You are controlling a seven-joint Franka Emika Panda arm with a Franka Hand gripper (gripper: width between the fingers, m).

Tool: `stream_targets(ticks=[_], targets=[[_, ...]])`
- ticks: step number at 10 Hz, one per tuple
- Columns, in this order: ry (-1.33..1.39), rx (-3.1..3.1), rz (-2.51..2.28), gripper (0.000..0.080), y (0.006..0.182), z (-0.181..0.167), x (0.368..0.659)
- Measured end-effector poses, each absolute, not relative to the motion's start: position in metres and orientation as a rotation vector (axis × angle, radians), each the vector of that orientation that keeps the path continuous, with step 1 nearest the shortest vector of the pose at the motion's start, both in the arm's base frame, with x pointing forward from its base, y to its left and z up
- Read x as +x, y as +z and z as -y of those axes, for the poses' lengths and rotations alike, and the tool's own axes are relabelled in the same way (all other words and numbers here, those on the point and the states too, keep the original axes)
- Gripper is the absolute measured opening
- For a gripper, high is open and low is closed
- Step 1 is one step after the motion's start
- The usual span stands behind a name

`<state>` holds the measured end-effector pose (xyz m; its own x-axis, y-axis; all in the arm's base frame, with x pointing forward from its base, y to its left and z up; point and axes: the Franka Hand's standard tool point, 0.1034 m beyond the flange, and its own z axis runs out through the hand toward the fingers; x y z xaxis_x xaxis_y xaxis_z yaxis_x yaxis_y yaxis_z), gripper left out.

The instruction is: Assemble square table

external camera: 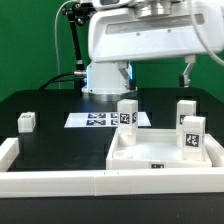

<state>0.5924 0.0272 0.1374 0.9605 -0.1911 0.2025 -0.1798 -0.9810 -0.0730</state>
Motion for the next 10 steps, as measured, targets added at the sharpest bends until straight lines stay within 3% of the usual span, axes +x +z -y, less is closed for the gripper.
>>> stream_targets(ticks=[1,6,10], targets=[[-0.324,-3.059,-0.326,0.0649,0.137,-0.011,0.593],[-0.322,-3.061,-0.331,0.0649,0.135,-0.007,0.592],[-0.333,-3.11,-0.273,0.0649,0.121,0.051,0.569]])
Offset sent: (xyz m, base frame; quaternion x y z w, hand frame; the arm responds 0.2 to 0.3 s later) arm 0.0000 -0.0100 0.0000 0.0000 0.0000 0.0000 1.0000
